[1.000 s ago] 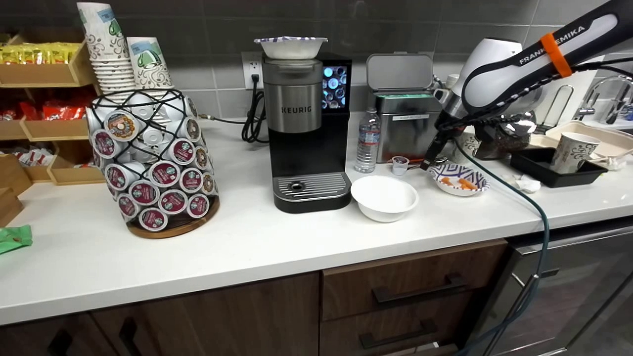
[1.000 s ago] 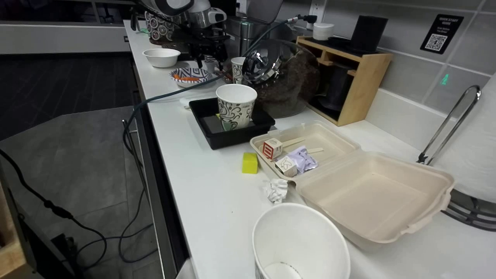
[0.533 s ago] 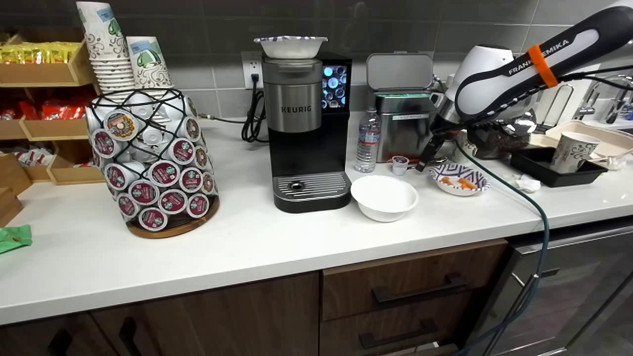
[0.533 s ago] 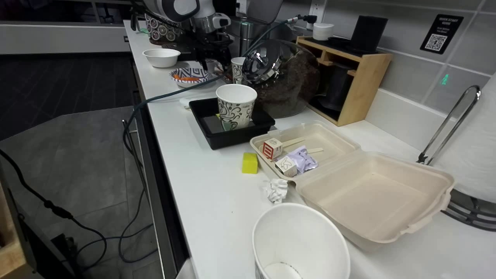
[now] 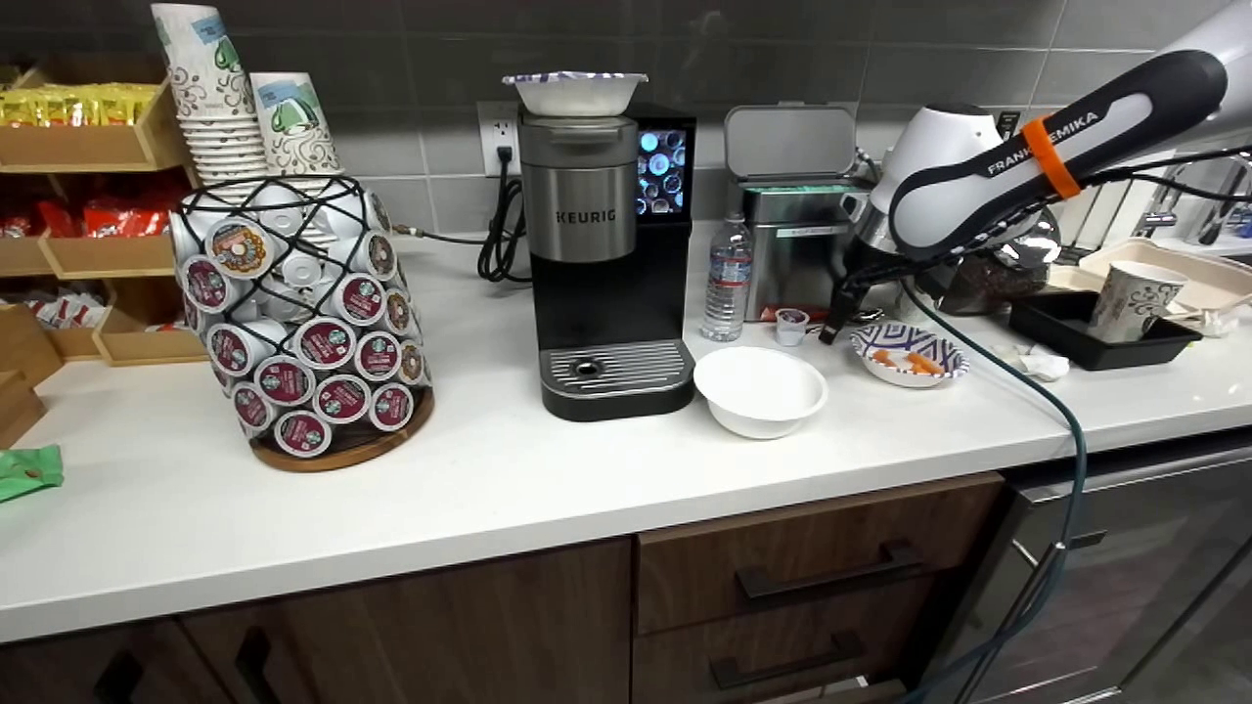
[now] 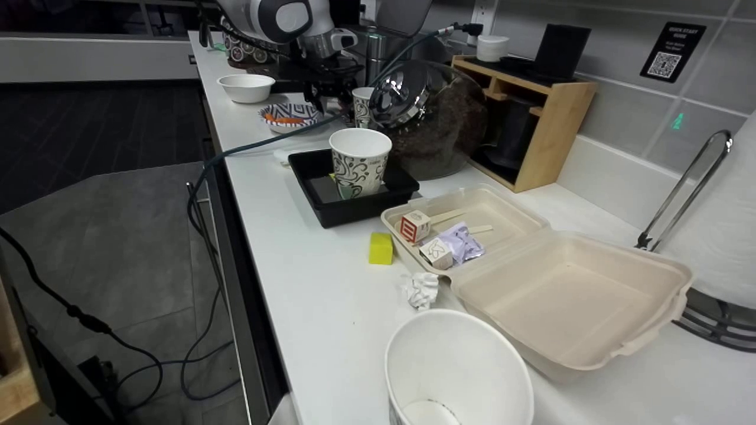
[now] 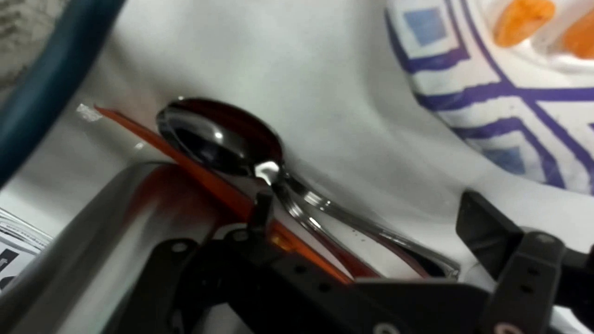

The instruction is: Put the silver spoon in the white bowl.

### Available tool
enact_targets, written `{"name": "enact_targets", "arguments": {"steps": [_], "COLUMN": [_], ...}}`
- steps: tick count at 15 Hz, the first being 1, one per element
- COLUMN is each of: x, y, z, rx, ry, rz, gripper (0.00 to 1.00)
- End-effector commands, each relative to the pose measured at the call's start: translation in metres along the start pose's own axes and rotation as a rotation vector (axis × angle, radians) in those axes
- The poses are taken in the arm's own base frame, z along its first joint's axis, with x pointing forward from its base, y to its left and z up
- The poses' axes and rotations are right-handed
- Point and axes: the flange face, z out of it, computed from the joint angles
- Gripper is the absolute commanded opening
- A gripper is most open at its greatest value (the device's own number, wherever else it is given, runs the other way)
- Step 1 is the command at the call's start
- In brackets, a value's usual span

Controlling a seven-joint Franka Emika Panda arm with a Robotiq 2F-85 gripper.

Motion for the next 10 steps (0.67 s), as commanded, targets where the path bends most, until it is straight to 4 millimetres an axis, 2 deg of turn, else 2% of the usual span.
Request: {"name": "enact_targets", "arguments": {"steps": [1,3,4,5,6,10], "x": [0.003,0.003,0.002,0.002,0.002,0.000], "y": [0.002,-0.003,-0.005,-0.007,-0.009,-0.015], "z": [0.011,0.015,0.018,0.020,0.020,0.018], "rx": [-0.018,0.038,0.064,0.088,0.106,0.164], "ry": [-0.002,-0.013,-0.011,-0.007,-0.007,-0.033], "rz": [-0.005,-0.017,-0.030,-0.042,-0.051,-0.091], "gripper": [1.00,1.00,0.93,0.74,0.68,0.35]}}
